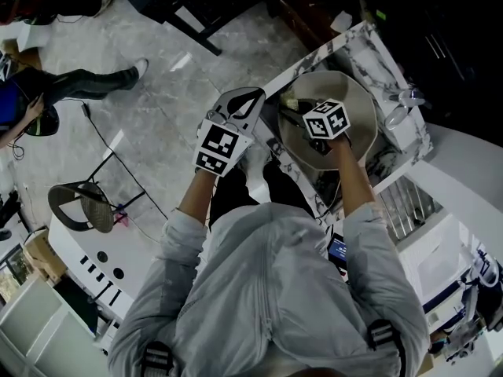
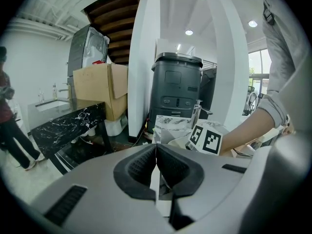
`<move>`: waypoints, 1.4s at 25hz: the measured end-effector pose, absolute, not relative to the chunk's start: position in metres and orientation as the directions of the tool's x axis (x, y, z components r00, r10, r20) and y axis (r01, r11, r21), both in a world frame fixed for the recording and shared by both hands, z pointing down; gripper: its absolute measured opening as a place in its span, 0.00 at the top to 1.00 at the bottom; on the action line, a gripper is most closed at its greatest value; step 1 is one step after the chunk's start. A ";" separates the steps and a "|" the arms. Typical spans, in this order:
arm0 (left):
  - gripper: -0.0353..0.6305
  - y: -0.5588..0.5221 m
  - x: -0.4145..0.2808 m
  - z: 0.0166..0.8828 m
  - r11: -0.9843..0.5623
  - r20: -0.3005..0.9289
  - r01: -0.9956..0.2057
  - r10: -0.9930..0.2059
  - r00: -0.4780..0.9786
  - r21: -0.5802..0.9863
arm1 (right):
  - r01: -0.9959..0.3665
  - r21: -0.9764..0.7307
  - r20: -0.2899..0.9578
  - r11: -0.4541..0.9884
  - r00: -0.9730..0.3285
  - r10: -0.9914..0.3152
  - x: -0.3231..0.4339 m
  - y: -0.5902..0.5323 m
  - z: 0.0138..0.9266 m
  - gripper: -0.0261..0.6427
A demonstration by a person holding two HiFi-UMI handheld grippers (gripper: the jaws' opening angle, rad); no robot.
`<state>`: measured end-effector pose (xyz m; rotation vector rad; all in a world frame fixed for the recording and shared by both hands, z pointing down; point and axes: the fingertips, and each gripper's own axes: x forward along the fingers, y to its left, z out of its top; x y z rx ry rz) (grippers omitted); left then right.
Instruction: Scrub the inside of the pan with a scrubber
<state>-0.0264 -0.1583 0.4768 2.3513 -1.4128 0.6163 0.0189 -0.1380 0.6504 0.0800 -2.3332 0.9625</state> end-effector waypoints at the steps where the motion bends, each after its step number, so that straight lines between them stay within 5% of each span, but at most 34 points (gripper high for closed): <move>1: 0.91 -0.157 -0.025 0.476 -0.457 0.518 -0.887 -0.746 0.418 0.057 | -0.244 -0.638 0.548 0.730 -0.810 0.208 0.019 -0.130 0.649 0.83; 15: 0.91 -0.144 -0.018 0.463 -0.486 0.496 -0.873 -0.746 0.445 0.053 | 0.007 -0.857 0.398 0.515 -0.626 0.671 0.054 -0.054 0.626 0.83; 27: 0.91 -0.134 -0.006 0.454 -0.505 0.469 -0.861 -0.749 0.467 0.050 | -0.023 -0.868 0.470 0.496 -0.363 0.805 0.112 -0.017 0.627 0.83; 35: 0.91 -0.125 0.003 0.450 -0.518 0.450 -0.854 -0.752 0.481 0.047 | -0.052 -0.856 0.504 0.514 -0.301 0.810 0.141 -0.009 0.616 0.83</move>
